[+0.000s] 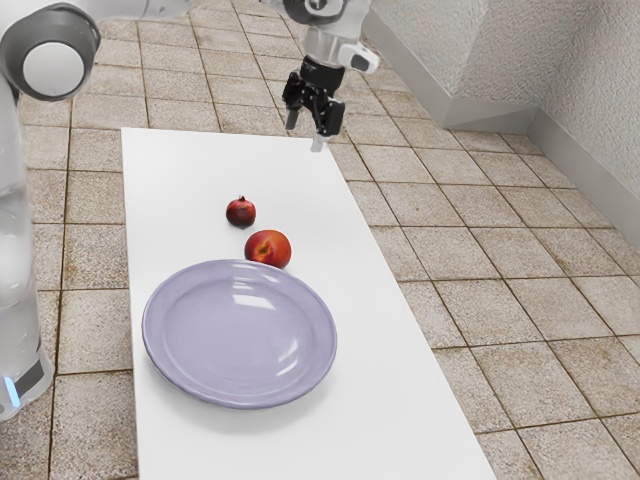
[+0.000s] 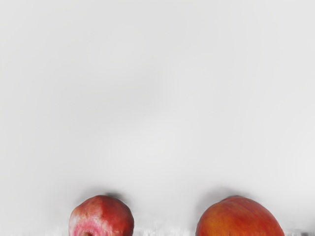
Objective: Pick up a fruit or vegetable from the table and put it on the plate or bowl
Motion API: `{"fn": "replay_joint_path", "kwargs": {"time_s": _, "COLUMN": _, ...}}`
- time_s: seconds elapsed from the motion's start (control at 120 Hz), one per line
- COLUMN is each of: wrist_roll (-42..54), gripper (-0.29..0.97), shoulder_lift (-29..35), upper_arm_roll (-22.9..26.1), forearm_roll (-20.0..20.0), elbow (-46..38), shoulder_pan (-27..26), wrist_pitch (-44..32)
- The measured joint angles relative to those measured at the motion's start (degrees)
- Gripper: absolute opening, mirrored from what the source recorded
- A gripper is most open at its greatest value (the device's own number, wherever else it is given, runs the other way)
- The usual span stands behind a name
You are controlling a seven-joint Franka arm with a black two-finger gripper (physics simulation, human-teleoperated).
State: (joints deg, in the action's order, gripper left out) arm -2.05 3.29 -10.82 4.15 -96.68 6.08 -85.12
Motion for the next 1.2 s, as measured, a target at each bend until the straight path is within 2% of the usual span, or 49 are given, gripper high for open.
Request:
{"fn": "replay_joint_path", "kwargs": {"time_s": 0.208, "wrist_roll": -1.94, "gripper": 0.68, "shoulder_lift": 4.18, "upper_arm_roll": -2.24, "forearm_roll": -0.19, "elbow": -10.46, "shoulder_pan": -1.26, "wrist_pitch": -3.98}}
{"fn": "replay_joint_path", "kwargs": {"time_s": 0.433, "wrist_roll": -3.59, "gripper": 0.68, "shoulder_lift": 5.79, "upper_arm_roll": -3.38, "forearm_roll": -0.22, "elbow": -16.66, "shoulder_pan": -2.09, "wrist_pitch": -11.55}}
{"fn": "replay_joint_path", "kwargs": {"time_s": 0.633, "wrist_roll": -4.55, "gripper": 0.68, "shoulder_lift": 4.12, "upper_arm_roll": -3.69, "forearm_roll": 0.16, "elbow": -17.72, "shoulder_pan": -2.70, "wrist_pitch": -16.77}}
{"fn": "replay_joint_path", "kwargs": {"time_s": 0.917, "wrist_roll": -5.71, "gripper": 0.68, "shoulder_lift": 8.32, "upper_arm_roll": -3.67, "forearm_roll": -0.05, "elbow": -24.94, "shoulder_pan": -2.80, "wrist_pitch": -21.49}}
{"fn": "replay_joint_path", "kwargs": {"time_s": 1.2, "wrist_roll": -13.90, "gripper": 0.68, "shoulder_lift": 7.59, "upper_arm_roll": -4.56, "forearm_roll": -0.34, "elbow": -25.88, "shoulder_pan": -3.68, "wrist_pitch": -22.69}}
